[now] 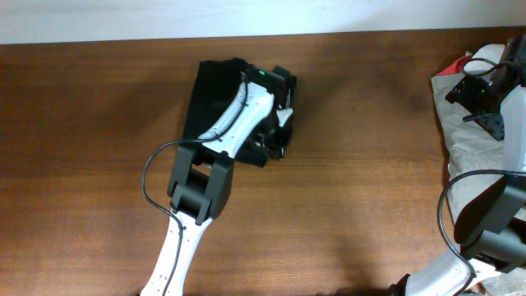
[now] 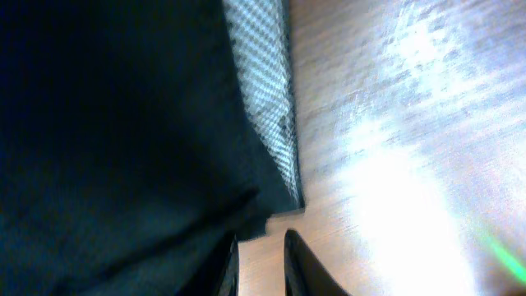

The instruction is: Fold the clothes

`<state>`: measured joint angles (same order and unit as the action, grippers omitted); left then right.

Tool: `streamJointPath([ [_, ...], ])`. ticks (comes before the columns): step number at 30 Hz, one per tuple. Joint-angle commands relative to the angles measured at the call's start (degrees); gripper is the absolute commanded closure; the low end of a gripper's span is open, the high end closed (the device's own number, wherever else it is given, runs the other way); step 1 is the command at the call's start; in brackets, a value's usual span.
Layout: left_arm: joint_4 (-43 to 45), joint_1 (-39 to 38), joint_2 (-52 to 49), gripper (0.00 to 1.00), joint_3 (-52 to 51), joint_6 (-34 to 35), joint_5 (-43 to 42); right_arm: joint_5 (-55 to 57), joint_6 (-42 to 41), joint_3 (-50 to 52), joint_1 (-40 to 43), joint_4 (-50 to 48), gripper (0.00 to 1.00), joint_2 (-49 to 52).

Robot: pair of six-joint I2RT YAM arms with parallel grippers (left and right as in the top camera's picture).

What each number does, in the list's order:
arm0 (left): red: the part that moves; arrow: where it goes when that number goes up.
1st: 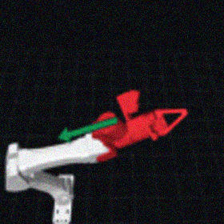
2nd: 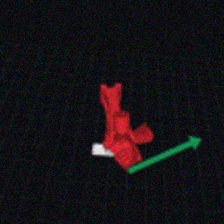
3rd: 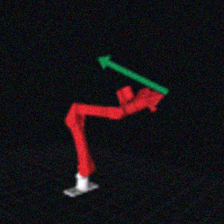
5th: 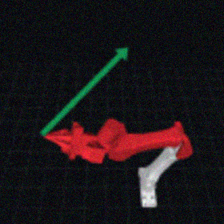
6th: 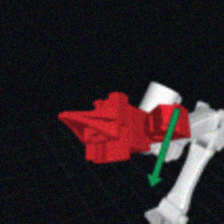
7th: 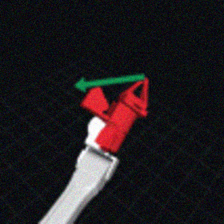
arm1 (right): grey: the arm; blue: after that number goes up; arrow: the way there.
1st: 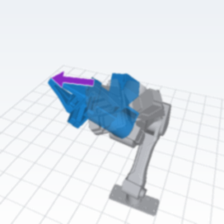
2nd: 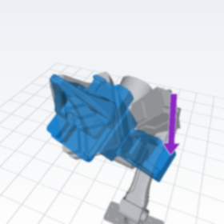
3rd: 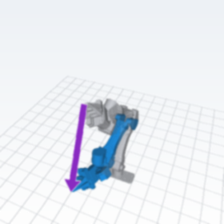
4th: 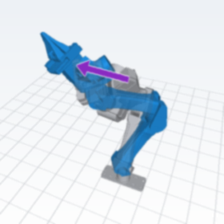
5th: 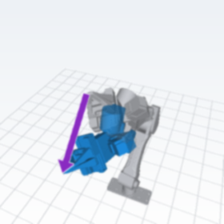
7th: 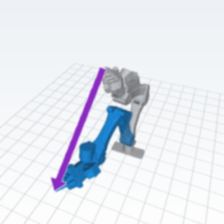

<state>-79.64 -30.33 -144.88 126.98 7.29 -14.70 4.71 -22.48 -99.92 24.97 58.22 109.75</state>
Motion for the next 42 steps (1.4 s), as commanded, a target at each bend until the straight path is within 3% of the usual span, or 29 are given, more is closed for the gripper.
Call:
streamJointPath([
  [1, 2.1, -0.2, 0.1, 0.86, -4.8, -0.1, -1.0, 0.5, -0.3, -0.7, -0.2, 0.0, 0.01, -0.7],
  [7, -3.0, -1.0, 5.0, 0.84, 8.0, -2.6, -3.8, 0.5, -0.3, -0.7, -0.2, 0.0, 0.01, -0.7],
  [9, -5.4, -0.4, 6.5, 0.74, 13.6, -2.7, -2.7, 0.5, -0.3, -0.7, -0.2, 0.0, 0.01, -0.7],
  [12, -9.3, 4.1, 7.0, 0.05, 23.3, -2.7, 3.3, 0.5, -0.3, -0.7, -0.2, 0.0, 0.01, -0.7],
  [13, -9.2, 6.0, 7.0, 0.01, 23.8, -2.7, 3.6, 0.5, -0.3, -0.7, -0.2, 0.0, 0.01, -0.7],
  [18, -5.4, 23.1, 6.4, 0.01, 22.4, -4.5, 2.2, 0.5, -0.3, -0.7, -0.2, 0.0, 0.01, -0.7],
  [21, -1.3, 29.4, 5.1, 0.01, 17.5, -9.6, -9.8, 0.5, -0.3, -0.7, -0.2, 0.0, 0.01, -0.7],
  [25, 6.6, 34.1, 4.0, 0.01, 7.3, -12.1, -13.1, 0.5, -0.3, -0.7, -0.2, 0.0, 0.01, -0.7],
  [28, 9.4, 35.9, 1.4, 0.01, 2.8, -14.3, -21.4, 0.5, -0.3, -0.7, -0.2, 0.0, 0.01, -0.7],
  [37, 11.0, 33.7, -8.7, 0.01, 2.3, -14.3, -22.3, 0.5, -0.3, -0.7, -0.2, 0.0, 0.01, -0.7],
  [40, 12.7, 32.9, -9.0, 0.11, 2.3, -14.3, -24.1, 0.5, -0.3, -0.7, -0.2, 0.0, 0.01, -0.7],
  [42, 14.3, 32.1, -9.0, 0.26, 2.3, -14.3, -24.0, 0.5, -0.3, -0.7, -0.2, 0.0, 0.01, -0.7],
])
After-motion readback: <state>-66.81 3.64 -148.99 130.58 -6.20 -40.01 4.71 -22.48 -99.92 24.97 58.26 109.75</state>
